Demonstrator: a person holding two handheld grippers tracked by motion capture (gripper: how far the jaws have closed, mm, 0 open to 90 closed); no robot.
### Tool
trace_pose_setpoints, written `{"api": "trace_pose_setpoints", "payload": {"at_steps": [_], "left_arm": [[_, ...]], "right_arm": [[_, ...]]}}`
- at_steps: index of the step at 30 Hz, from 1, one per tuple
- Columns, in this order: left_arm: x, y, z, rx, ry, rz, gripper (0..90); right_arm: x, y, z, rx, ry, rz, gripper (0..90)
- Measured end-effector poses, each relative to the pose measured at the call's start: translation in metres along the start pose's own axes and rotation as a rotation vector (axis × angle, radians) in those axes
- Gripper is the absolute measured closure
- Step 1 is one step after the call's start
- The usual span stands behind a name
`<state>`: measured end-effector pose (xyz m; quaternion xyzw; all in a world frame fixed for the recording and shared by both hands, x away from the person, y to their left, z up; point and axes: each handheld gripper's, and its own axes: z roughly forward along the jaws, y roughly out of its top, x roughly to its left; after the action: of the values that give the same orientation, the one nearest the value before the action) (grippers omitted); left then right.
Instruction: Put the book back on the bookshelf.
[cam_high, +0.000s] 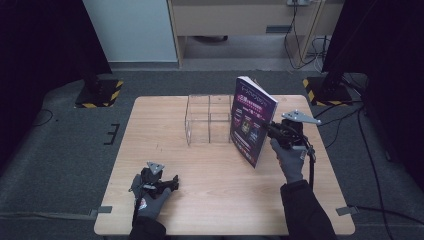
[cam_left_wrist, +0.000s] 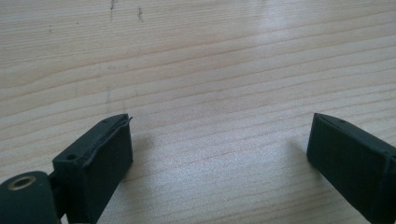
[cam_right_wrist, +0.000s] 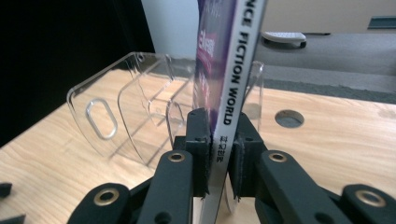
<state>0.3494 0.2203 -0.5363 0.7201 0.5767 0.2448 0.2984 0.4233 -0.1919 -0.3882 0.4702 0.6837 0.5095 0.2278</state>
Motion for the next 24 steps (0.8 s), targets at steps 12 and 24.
{"api": "trace_pose_setpoints", "payload": {"at_steps": [12, 24], "left_arm": [[0.000, 0.000, 0.000, 0.001, 0.001, -0.002, 5.8], [0.000, 0.000, 0.000, 0.001, 0.001, -0.002, 5.8]], "right_arm": [[-0.006, -0.016, -0.010, -0.005, 0.019, 0.021, 75.1], [-0.005, -0.011, -0.004, -0.010, 0.023, 0.044, 66.6]]}}
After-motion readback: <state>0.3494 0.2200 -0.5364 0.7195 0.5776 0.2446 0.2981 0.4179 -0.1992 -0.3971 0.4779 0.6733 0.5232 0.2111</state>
